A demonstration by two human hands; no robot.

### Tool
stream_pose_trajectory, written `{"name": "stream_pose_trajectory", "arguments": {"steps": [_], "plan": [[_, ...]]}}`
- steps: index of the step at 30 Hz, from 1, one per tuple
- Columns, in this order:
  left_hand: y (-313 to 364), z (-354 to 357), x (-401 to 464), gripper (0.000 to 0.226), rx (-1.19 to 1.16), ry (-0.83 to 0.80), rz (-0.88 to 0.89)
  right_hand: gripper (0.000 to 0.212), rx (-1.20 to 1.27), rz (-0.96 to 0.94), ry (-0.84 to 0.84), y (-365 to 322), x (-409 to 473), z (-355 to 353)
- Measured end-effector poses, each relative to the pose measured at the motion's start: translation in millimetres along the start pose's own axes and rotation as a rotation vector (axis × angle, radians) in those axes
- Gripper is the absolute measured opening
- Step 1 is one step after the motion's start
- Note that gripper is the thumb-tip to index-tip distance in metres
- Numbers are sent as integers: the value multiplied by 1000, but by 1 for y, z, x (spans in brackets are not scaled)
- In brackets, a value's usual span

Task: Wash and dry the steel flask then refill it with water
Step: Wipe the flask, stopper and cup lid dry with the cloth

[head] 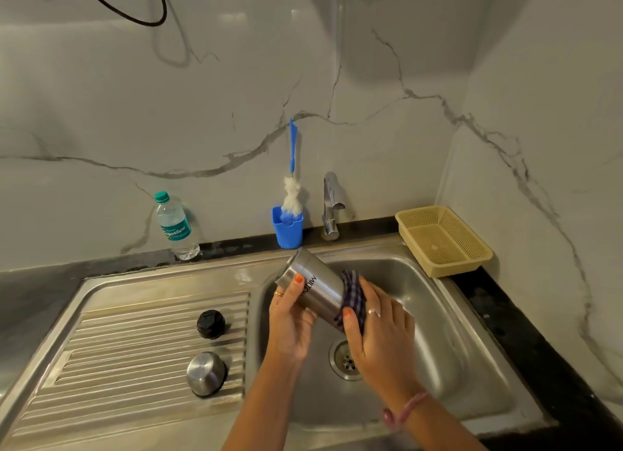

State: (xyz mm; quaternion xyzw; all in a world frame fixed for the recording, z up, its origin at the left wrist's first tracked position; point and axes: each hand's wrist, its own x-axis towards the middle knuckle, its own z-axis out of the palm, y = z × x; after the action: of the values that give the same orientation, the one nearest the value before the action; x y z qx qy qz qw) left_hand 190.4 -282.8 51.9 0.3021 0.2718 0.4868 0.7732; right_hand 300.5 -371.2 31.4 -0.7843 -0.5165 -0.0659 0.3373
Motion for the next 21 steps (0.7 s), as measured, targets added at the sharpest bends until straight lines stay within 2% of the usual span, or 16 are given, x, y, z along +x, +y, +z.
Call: {"name": "stream_pose_trajectory", "arguments": {"steps": [4,7,10,14,18,21], "plan": [[-7,4,6,71,46,-113,-40,66,125,-10,-35,-26,40,-5],[-11,6,9,71,-26,-183,-81,67,118,-85,-50,-38,61,-8],[-8,6,12,65,-57,-223,-38,62,134,-164,-78,-32,58,-11],[4,4,19,79,-100,-67,40,60,75,-154,-68,7,20,-7],[13,6,21,36,-63,18,40,47,315,53,-60,30,-9,7],[9,8,19,30,-64,20,31,48,315,116,-28,21,7,6]]}}
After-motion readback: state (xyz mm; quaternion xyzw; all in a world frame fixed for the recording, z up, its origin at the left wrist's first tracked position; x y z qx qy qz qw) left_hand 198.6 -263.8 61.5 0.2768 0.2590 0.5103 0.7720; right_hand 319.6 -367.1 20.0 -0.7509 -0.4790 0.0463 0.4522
